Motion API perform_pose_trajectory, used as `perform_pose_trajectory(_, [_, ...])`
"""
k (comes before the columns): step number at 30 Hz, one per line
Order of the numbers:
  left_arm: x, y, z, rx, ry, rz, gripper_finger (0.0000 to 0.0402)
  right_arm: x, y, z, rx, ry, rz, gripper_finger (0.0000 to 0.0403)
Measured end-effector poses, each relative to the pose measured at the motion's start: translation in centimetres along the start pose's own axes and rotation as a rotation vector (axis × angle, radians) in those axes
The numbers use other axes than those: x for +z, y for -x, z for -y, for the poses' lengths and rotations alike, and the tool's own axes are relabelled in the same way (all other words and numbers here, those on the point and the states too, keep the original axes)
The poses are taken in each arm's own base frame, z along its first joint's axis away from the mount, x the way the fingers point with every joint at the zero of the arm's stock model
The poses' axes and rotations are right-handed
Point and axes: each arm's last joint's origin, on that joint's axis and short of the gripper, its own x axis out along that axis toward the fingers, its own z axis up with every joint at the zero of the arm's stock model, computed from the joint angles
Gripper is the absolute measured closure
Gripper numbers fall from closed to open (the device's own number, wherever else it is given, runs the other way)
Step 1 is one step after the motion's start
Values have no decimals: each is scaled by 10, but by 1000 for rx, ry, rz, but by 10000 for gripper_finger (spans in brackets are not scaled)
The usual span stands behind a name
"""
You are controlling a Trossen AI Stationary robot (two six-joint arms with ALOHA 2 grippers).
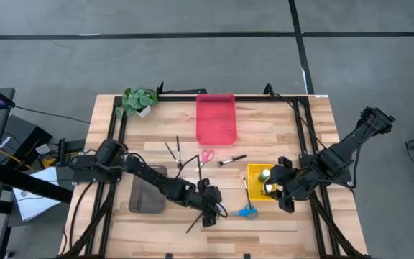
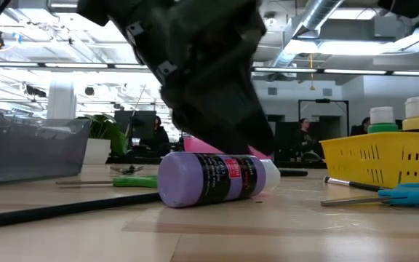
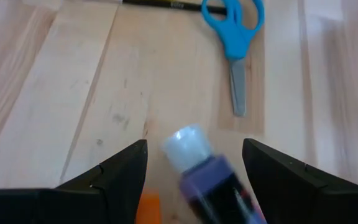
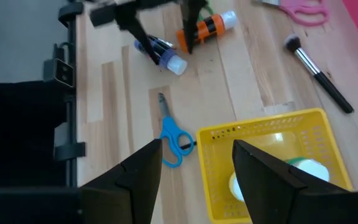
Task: Pick & Place Paint Supplies
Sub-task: Put the violet paint bottle into the yellow bin
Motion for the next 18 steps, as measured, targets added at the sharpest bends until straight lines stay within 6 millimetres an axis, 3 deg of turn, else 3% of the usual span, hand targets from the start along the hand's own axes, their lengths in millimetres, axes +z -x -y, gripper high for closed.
perform_pose_trajectory(8, [1,-13,4,29,-13,-54,158,1,0,-1,13,-6,13,211])
perform_pose_trajectory(18, [4,-10,0,44,43,-74,231,2,0,-1,14,-9,15,211])
